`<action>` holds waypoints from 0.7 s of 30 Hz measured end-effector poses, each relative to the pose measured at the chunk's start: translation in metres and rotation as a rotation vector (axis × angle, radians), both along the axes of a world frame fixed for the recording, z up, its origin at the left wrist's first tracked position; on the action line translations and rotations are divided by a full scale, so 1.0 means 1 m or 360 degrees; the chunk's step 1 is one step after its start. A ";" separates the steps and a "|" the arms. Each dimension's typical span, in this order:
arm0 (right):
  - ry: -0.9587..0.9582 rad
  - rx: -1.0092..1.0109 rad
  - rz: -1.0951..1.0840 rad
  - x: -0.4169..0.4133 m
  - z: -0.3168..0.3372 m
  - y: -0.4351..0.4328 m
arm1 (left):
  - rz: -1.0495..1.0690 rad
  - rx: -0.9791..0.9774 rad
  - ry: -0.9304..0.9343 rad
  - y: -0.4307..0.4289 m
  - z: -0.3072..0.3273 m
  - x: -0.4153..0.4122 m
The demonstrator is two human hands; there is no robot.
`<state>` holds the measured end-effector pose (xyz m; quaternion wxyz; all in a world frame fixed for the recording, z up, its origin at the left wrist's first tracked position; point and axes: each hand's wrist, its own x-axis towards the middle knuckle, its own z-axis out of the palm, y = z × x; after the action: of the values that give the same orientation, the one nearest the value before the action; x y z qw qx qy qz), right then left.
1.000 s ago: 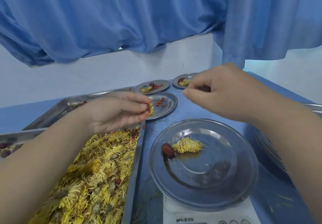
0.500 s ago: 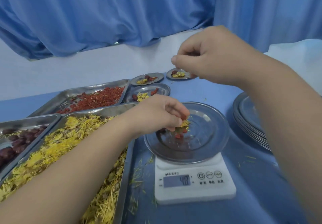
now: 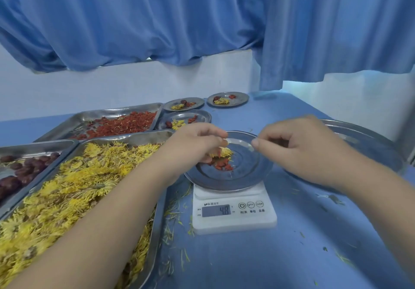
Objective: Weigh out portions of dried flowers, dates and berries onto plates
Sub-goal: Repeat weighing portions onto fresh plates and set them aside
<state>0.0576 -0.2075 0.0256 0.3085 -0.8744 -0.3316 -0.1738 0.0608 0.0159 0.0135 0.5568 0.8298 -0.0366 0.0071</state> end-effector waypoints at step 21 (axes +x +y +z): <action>0.0541 0.0199 -0.0471 0.005 -0.055 0.001 | 0.0531 -0.0228 -0.0149 0.015 -0.011 -0.048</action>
<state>0.0629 -0.2069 -0.0290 0.3847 -0.9094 -0.1316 -0.0876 0.0131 0.0313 0.0025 0.6032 0.7814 0.0764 0.1405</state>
